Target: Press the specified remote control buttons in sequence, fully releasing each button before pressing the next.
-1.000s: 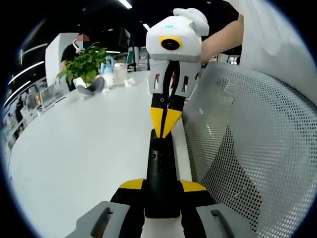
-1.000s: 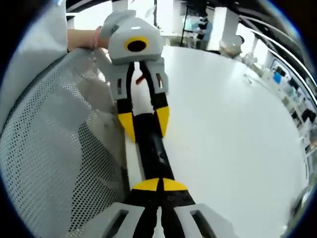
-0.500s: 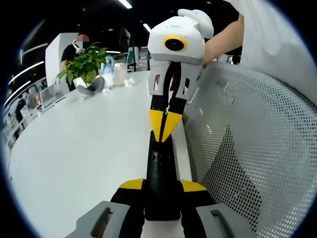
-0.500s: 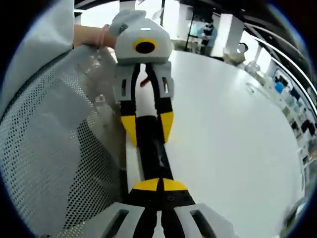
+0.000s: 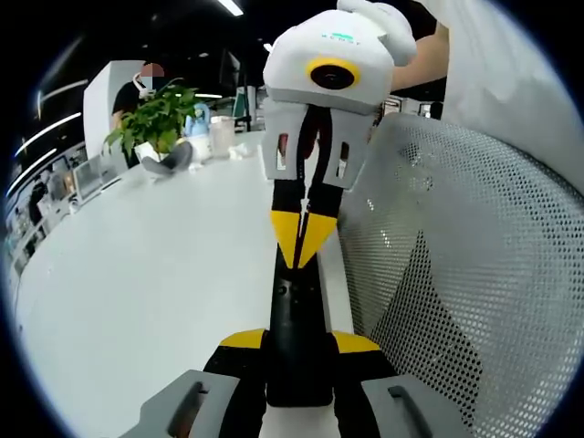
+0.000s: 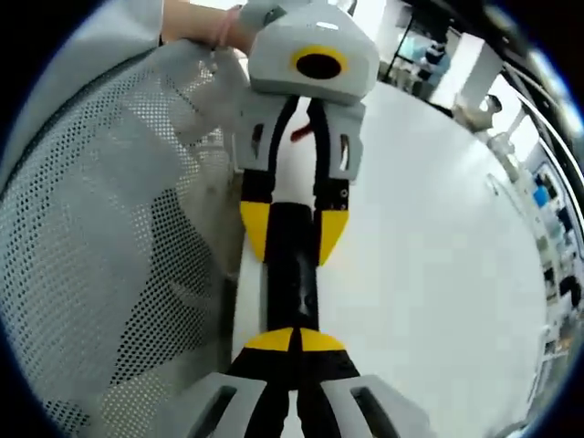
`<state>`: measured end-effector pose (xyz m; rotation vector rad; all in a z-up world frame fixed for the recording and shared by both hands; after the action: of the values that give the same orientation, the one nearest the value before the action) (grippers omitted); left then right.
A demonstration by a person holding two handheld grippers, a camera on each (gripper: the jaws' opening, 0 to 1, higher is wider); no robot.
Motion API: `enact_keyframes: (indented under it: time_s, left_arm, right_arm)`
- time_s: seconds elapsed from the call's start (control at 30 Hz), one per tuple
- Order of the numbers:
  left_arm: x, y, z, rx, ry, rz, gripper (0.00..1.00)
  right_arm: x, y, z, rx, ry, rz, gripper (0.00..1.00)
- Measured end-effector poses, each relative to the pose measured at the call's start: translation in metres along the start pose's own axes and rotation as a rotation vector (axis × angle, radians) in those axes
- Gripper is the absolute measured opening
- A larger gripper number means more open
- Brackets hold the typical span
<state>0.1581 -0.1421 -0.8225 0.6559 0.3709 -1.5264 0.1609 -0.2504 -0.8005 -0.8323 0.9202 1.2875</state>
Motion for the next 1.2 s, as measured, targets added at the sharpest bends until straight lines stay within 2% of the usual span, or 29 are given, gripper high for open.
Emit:
enact_keyframes:
  time_s: [0.1, 0.23, 0.3, 0.4, 0.77, 0.93, 1.2]
  left_arm:
    - [0.0, 0.0, 0.0, 0.0, 0.0, 0.0, 0.26]
    - [0.0, 0.0, 0.0, -0.001, -0.001, 0.001, 0.26]
    - [0.0, 0.0, 0.0, -0.001, -0.001, 0.001, 0.26]
    - [0.0, 0.0, 0.0, -0.002, -0.001, 0.001, 0.26]
    - [0.0, 0.0, 0.0, -0.002, -0.001, 0.001, 0.26]
    - [0.0, 0.0, -0.001, -0.002, -0.001, 0.002, 0.26]
    - [0.0, 0.0, -0.001, -0.003, -0.001, 0.002, 0.26]
  right_arm:
    - [0.0, 0.0, -0.001, 0.01, 0.004, 0.001, 0.0]
    - [-0.001, 0.0, -0.003, 0.054, -0.024, -0.007, 0.0]
    - [-0.001, 0.0, -0.005, 0.118, -0.077, -0.019, 0.0]
    - [-0.002, 0.0, -0.007, 0.157, -0.111, -0.029, 0.0]
    - [-0.002, 0.002, -0.004, 0.105, -0.085, -0.034, 0.0]
    - [-0.001, 0.002, 0.001, 0.109, -0.104, -0.026, 0.0]
    - [0.001, 0.003, 0.003, 0.089, -0.091, -0.02, 0.0]
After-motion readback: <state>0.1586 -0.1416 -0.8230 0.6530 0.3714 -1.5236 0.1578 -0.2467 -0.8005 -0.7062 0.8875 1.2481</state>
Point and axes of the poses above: the point that each gripper's makers call its tool centre point, and the gripper's own axes: x roughly forward along the fingers, y roughly to its left, z roughly out of its top, the point moved 6 cm from there along -x, roughly backward along the fingers, and after that the axes turned 13 degrees about x, right-handed, at the moved point
